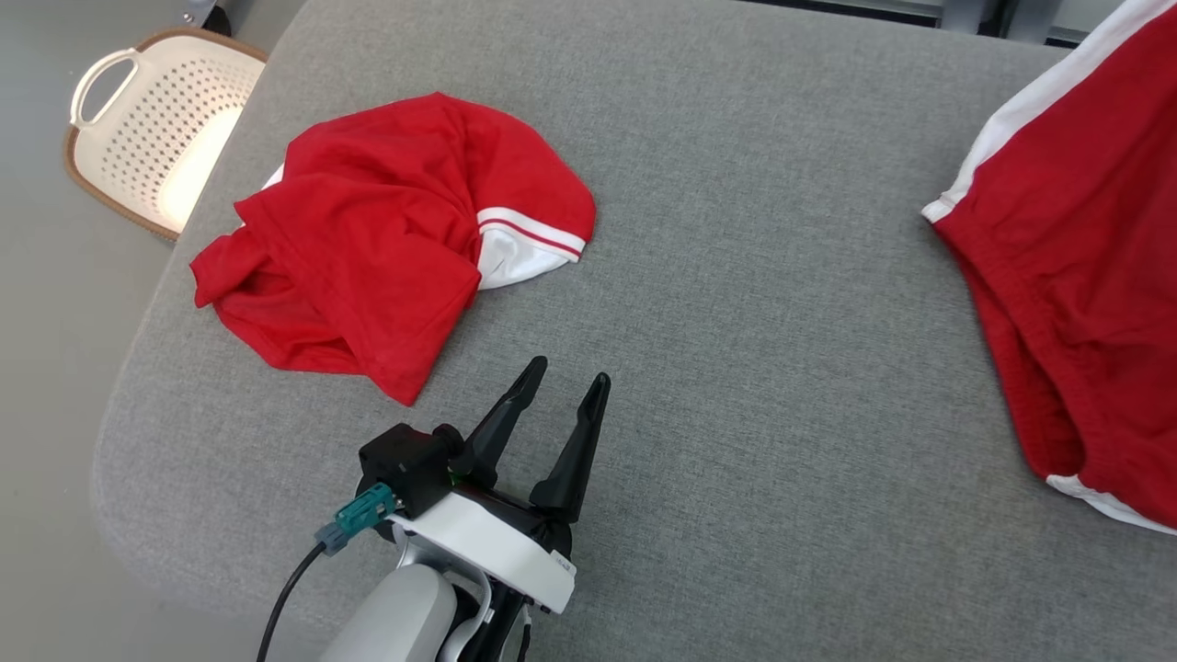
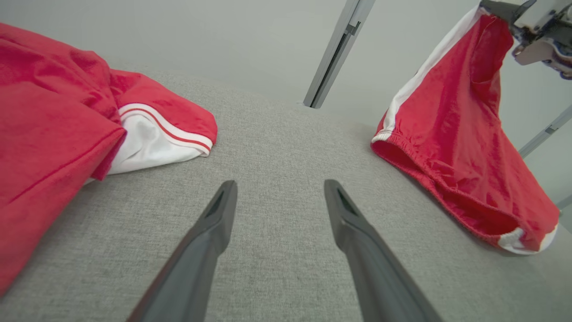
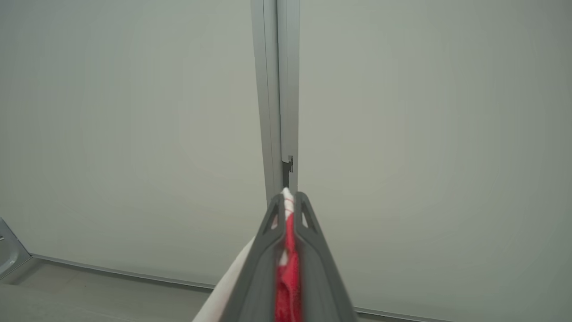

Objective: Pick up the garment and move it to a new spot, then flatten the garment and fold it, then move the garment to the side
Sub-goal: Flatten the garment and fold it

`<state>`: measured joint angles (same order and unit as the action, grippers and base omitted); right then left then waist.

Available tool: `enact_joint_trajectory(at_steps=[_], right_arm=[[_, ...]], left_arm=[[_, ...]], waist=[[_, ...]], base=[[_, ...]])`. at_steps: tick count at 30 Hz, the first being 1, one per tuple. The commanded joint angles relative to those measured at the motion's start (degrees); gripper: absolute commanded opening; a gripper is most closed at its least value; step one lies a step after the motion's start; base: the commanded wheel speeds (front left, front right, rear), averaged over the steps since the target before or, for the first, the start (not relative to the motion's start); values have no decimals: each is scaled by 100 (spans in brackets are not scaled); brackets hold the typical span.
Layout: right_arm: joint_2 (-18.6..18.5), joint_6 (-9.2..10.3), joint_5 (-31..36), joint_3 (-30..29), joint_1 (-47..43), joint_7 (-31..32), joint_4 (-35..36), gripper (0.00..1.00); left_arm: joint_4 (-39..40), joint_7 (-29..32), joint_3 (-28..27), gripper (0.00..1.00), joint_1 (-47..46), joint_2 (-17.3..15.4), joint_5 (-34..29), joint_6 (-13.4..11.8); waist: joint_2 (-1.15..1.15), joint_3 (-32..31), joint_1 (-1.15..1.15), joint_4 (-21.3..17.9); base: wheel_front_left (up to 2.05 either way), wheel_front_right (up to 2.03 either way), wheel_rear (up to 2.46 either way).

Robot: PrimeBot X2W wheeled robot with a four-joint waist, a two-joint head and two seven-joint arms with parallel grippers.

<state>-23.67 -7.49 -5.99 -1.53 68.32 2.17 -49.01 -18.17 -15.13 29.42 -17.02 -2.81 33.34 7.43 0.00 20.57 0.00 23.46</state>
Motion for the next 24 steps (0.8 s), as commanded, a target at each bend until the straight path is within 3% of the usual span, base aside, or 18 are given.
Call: enact_joint_trajectory(at_steps=[1, 2, 3, 13, 19, 24], right_arm=[[11, 0, 131, -75, 85, -103, -147, 0], [9, 0, 236, -142, 141, -142, -286, 37], [6, 0, 350, -208, 182, -179, -418, 100], [212, 0, 783, -686, -49, -837, -1205, 100], [496, 0, 448, -357, -684, -1383, -1393, 100], [685, 0, -261, -34, -1414, -1638, -1133, 100]], left_arm=[[17, -3, 12, 100, -86, -18, 34, 9], [18, -3, 20, 100, -104, -19, 53, 9], [16, -3, 29, 100, -125, -17, 56, 9], [-63, -3, -67, 100, -213, -19, -85, 9], [-141, -3, -233, 100, -25, -18, -278, 9], [-165, -3, -284, 100, 145, -22, -417, 9]], waist=[[0, 114, 0, 114], [0, 124, 0, 123], [0, 130, 0, 125], [0, -110, 0, -209], [0, -673, 0, -690], [0, -1127, 0, -1128]], base=[[0, 0, 0], [0, 0, 0], [0, 0, 0], [0, 0, 0], [0, 0, 0], [0, 0, 0]])
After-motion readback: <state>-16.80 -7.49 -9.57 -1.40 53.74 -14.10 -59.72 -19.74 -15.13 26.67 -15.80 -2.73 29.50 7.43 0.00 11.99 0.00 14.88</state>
